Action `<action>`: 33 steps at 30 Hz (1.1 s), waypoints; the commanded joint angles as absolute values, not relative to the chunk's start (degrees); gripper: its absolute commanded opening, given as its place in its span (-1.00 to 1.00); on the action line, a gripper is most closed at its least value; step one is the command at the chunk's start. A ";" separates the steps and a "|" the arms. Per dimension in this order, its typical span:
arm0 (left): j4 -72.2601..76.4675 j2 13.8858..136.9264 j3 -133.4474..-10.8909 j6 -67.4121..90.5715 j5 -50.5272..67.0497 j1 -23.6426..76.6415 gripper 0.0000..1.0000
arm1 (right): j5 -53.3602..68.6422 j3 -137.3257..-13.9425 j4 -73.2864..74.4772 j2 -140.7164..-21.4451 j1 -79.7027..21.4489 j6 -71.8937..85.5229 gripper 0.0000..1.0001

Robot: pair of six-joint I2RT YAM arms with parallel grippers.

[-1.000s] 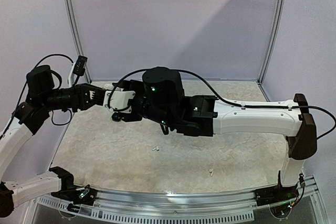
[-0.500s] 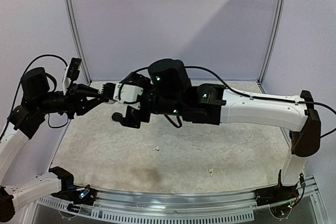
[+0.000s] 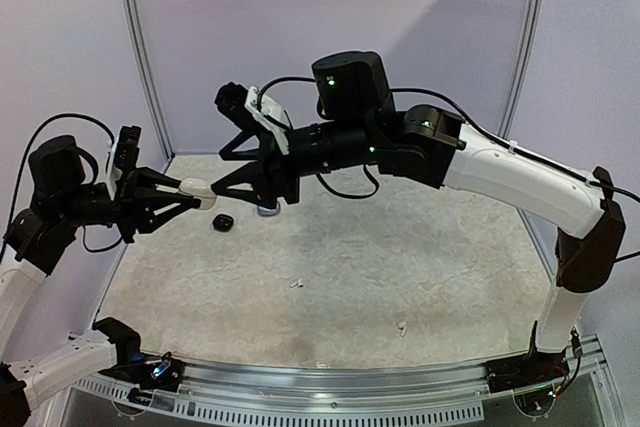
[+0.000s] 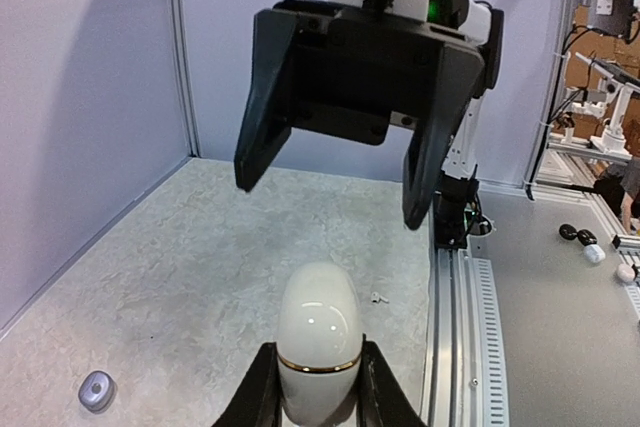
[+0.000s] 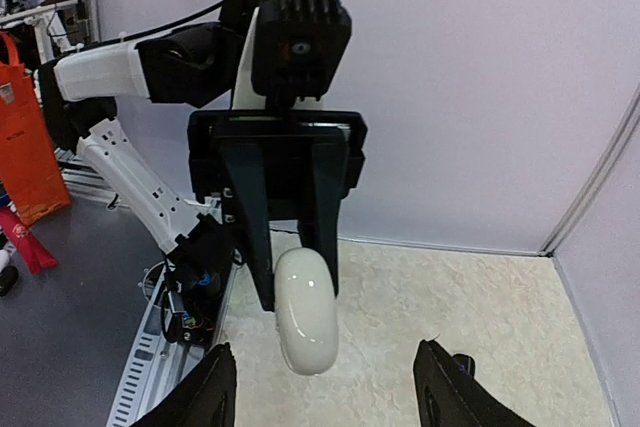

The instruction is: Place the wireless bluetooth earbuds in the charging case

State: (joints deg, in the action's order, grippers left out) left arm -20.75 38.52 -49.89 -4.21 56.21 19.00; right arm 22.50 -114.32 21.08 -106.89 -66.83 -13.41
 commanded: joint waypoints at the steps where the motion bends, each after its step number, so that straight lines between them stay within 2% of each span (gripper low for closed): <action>1: -21.46 37.89 -49.93 -5.28 56.62 20.08 -1.00 | 26.65 -116.82 24.43 -110.71 -66.92 -8.97 0.22; 7: -21.92 37.37 -49.79 -4.82 56.66 20.42 -1.00 | 26.58 -118.90 23.65 -113.07 -66.94 -6.54 -0.01; 12: -21.94 37.44 -49.92 -4.94 56.70 20.87 -1.00 | 28.13 -119.06 22.67 -114.05 -67.02 -5.01 -0.32; 17: -21.91 37.44 -49.75 -4.69 56.82 21.20 -1.00 | 30.33 -119.05 21.85 -114.38 -67.34 -4.47 -0.55; 18: -21.81 37.44 -49.67 -4.57 56.82 21.29 -1.00 | 30.87 -119.08 21.77 -114.49 -67.54 -4.57 -0.67; 19: -21.83 37.44 -49.66 -4.57 56.75 21.27 -1.00 | 31.51 -119.08 21.72 -114.58 -67.66 -4.71 -0.89; 20: -21.87 37.44 -49.66 -4.55 56.74 21.38 -1.00 | 31.70 -119.01 21.69 -114.76 -67.67 -4.94 -1.00; 24: -21.94 37.28 -49.21 -4.05 56.30 21.41 -1.00 | 30.73 -118.46 21.28 -114.20 -67.79 -5.15 -1.00; 25: -22.12 37.20 -48.95 -3.82 55.81 21.36 -0.89 | 30.20 -117.99 21.32 -113.69 -67.77 -5.42 -1.00; 28: -26.03 36.64 -48.14 -5.78 54.94 21.40 0.16 | 27.24 -116.21 21.92 -111.64 -67.81 -7.09 -1.00; 29: -27.48 36.47 -47.78 -6.72 54.94 21.41 0.35 | 26.14 -115.73 22.44 -110.71 -67.77 -7.82 -1.00; 31: -29.83 36.01 -46.90 -8.41 55.13 21.36 0.48 | 24.52 -115.25 23.95 -109.13 -67.83 -9.18 -1.00; 33: -32.06 35.94 -45.89 -10.68 54.53 21.36 0.48 | 23.62 -115.70 25.76 -108.37 -67.83 -10.22 -1.00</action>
